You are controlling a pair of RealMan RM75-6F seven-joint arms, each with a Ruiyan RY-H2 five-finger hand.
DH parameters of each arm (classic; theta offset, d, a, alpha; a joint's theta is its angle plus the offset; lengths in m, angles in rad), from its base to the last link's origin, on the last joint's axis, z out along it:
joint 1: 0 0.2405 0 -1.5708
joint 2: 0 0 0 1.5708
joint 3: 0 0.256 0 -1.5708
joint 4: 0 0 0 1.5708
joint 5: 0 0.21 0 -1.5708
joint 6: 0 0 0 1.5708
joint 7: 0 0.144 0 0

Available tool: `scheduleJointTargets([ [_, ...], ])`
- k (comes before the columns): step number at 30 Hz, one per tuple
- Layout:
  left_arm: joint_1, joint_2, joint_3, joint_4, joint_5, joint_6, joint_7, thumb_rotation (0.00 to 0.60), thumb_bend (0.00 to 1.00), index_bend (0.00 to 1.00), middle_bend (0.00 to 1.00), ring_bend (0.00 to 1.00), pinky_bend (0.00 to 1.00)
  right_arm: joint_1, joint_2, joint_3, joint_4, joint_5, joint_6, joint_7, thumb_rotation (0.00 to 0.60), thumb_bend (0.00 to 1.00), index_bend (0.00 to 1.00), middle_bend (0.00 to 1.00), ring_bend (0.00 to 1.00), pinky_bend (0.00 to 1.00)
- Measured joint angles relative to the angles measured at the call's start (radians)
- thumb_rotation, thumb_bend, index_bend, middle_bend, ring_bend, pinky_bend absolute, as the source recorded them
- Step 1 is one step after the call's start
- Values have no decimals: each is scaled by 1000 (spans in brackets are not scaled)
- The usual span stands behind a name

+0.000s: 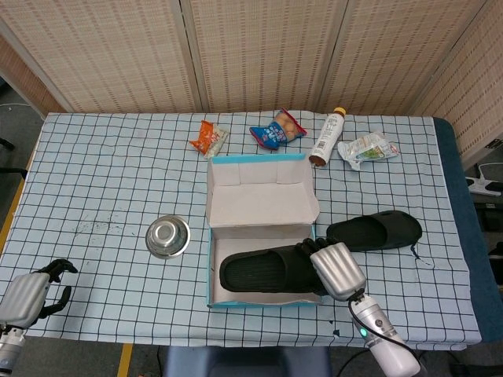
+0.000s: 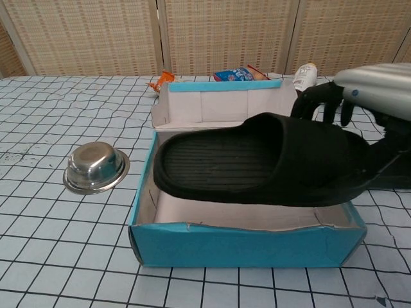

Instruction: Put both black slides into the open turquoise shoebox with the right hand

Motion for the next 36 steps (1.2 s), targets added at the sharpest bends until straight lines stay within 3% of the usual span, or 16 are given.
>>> scheduleJointTargets([
  [6, 0, 0, 1, 0, 2, 0, 5, 600, 493, 368, 281, 430, 540, 68, -102, 27, 41, 82, -8, -52, 600, 0, 640, 611, 483, 369],
  [13, 0, 4, 0, -1, 3, 0, -8, 600, 492, 370, 282, 430, 540, 104, -181, -11, 136, 155, -6, -67, 600, 0, 640, 612, 483, 369],
  [24, -4, 5, 3, 0, 0, -12, -6, 600, 493, 370, 283, 430, 540, 133, -218, -64, 255, 217, -38, 19, 600, 0, 640, 612, 483, 369],
  [30, -7, 8, 4, -9, -9, -23, 6, 600, 494, 370, 284, 430, 540, 153, -211, -85, 261, 294, -22, -61, 600, 0, 638, 616, 487, 369],
  [33, -8, 8, 5, -10, -11, -26, 13, 600, 493, 370, 284, 431, 540, 164, -212, -90, 265, 336, -11, -89, 600, 0, 505, 563, 365, 340],
  [36, -10, 8, 4, -13, -16, -32, 16, 600, 493, 370, 284, 430, 540, 166, -211, -92, 274, 313, -19, -47, 600, 0, 285, 326, 106, 241],
])
